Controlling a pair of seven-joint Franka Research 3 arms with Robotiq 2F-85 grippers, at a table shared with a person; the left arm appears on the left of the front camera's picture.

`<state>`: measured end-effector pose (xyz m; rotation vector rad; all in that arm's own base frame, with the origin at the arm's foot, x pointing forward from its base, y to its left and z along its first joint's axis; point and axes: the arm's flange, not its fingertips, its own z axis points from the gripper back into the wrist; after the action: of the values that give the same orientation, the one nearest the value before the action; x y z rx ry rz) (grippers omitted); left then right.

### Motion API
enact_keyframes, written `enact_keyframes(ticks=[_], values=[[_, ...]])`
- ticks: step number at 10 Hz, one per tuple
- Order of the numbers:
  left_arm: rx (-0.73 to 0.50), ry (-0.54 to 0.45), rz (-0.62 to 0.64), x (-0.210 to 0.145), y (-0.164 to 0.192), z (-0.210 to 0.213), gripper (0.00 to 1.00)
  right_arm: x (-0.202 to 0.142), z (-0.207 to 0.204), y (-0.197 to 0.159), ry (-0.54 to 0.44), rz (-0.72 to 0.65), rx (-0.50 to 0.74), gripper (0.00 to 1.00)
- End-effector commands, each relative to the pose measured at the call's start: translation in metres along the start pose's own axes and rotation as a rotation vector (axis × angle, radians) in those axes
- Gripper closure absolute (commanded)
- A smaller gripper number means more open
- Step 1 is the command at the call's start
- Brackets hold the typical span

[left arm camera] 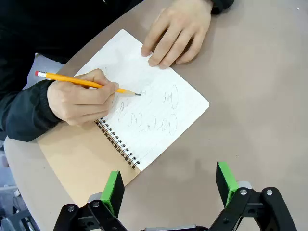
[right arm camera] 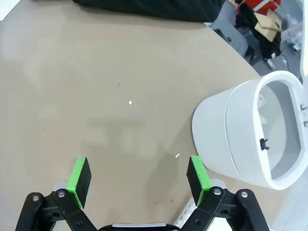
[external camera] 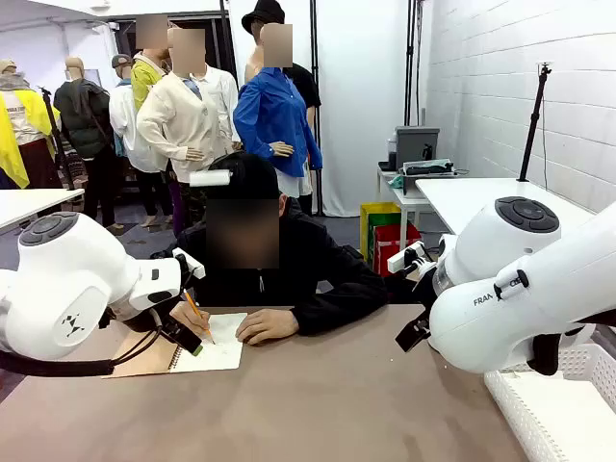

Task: Sort the paper based on its condition.
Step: If a person hands you a paper, place it in the Organizing basket , and if it's crumpled, put it in the Trash can.

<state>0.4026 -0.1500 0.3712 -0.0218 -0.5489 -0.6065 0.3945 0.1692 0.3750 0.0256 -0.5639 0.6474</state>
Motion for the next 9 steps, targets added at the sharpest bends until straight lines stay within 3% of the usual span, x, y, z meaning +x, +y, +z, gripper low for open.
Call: enact_keyframes(ticks=[1,9], values=[[0.0,0.0,0.0,0.0,0.0,0.0,0.0,0.0,-0.0001,0.0,0.0,0.0,0.0,0.0],[0.0,0.0,0.0,0.0,0.0,0.0,0.0,0.0,-0.0001,0.0,0.0,0.0,0.0,0.0]])
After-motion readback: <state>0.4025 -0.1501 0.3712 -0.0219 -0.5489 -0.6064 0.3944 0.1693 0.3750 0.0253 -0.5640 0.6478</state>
